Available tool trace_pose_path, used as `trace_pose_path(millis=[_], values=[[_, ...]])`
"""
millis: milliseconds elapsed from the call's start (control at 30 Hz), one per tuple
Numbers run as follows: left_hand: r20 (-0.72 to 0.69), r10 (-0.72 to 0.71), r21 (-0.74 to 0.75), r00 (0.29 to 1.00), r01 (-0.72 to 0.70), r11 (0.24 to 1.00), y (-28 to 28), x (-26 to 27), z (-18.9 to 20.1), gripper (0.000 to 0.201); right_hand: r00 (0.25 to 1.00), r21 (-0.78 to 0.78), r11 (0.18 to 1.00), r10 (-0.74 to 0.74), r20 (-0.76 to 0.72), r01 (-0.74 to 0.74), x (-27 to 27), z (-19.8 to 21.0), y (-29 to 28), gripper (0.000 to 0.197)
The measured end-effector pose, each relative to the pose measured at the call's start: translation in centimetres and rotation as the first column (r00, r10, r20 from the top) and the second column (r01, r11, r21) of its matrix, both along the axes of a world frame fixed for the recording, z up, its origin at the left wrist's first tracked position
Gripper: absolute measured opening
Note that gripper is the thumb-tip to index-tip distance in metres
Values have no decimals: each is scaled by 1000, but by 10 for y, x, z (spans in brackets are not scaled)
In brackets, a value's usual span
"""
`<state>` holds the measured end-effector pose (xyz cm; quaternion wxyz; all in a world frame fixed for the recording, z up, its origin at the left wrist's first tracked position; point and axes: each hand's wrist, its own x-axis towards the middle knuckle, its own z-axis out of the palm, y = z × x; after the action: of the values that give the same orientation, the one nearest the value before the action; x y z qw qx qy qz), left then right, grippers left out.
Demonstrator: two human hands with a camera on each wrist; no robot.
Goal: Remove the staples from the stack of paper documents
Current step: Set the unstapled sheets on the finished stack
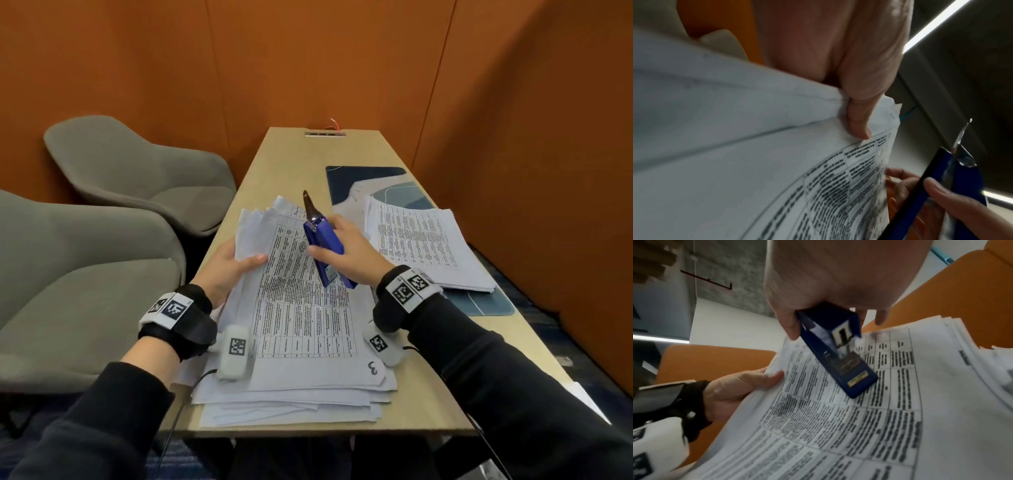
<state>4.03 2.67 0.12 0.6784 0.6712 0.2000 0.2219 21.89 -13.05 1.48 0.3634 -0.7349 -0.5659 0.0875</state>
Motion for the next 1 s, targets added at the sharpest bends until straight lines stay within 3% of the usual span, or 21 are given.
trace_pose_path(millis=[67,167,233,300,367,433,567,633,733,800,900,1000], values=[[6,-15,2,1000,15,1000,1,-1,1,39,992,21,1000,-22,125,20,2,-6,5,35],[32,-23,5,999,23,1000,1,-2,-1,40,990,23,999,-37,137,34,-1,-3,7,40],[74,32,2,997,-32,999,-3,0,-3,38,977,-40,999,-28,210,37,-6,-1,8,41],[102,112,106,988,-123,987,-5,0,-2,46,968,-41,999,-21,250,32,-11,3,7,41],[100,163,336,981,-188,923,-2,-3,7,65,982,-1,1000,-2,188,2,-15,16,1,35],[78,130,506,988,-152,849,-2,-8,28,68,997,0,999,39,64,-39,-16,36,-9,20],[17,-89,483,996,70,873,-11,-5,80,48,1000,5,1000,13,15,-13,-13,71,-27,17],[31,-5,575,999,-14,818,-15,5,87,40,1000,25,1000,-6,10,6,-9,75,-29,19],[86,224,743,971,-212,635,-15,17,71,30,999,15,999,-45,-23,46,-8,65,-31,21],[151,283,736,947,-299,607,-15,19,55,18,996,31,997,-68,-56,70,-8,58,-33,20],[215,353,694,911,-397,601,-15,17,41,18,989,58,991,-113,-99,119,-7,51,-34,39],[267,344,698,900,-427,575,-19,14,40,20,982,66,987,-138,-127,148,-3,51,-37,33]])
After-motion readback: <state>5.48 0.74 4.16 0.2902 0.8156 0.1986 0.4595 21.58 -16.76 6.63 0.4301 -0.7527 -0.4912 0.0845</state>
